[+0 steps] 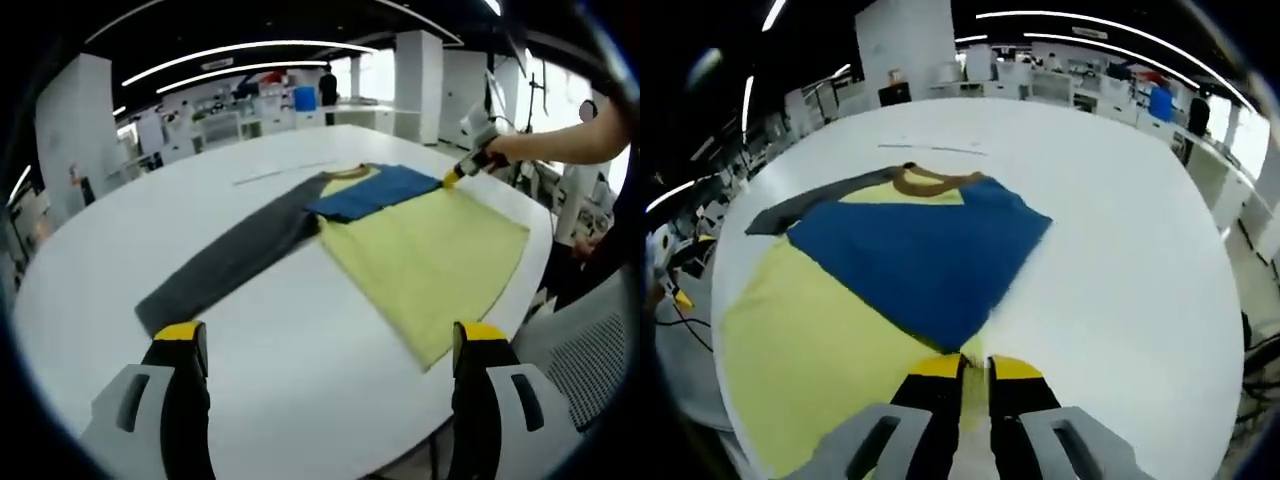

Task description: Fold the garment on the visible template until the final outline fits inside the template.

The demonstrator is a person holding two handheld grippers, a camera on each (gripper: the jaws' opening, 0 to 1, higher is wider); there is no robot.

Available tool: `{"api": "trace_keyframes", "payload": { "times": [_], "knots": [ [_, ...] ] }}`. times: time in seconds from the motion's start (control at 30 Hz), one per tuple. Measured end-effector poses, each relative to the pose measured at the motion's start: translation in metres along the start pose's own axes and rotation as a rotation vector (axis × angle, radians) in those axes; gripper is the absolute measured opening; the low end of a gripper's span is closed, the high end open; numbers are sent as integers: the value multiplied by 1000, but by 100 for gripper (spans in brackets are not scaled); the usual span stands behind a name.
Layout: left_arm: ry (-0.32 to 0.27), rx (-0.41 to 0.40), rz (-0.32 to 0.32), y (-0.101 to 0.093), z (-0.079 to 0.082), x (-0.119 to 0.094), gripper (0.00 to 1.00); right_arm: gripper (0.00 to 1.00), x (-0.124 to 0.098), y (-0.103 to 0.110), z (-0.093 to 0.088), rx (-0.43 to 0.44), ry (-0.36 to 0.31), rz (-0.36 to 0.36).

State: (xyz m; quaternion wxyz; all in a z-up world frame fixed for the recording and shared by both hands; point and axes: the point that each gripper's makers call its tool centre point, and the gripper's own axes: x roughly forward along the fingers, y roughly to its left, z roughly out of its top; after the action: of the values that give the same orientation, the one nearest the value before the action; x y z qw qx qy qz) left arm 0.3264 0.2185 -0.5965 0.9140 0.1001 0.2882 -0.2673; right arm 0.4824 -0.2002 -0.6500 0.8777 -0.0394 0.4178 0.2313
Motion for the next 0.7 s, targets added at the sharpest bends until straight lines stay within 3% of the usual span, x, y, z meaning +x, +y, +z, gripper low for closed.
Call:
{"api": "trace_keyframes", "payload": {
  "times": [0.17, 0.37, 0.43, 0.7],
  "knots": [
    [1, 2, 3, 4, 2, 1, 99, 50, -9, 16, 15, -32, -58, 47],
    [-9, -2, 12, 11, 8, 1, 99, 84, -27, 56, 24, -86, -109, 117],
    [-12, -6, 16, 14, 9, 1, 99, 90, -33, 69, 25, -98, -122, 147],
    [-34, -33, 44, 31, 15, -1, 99, 99, -53, 103, 24, -135, -141, 226]
  ]
}}
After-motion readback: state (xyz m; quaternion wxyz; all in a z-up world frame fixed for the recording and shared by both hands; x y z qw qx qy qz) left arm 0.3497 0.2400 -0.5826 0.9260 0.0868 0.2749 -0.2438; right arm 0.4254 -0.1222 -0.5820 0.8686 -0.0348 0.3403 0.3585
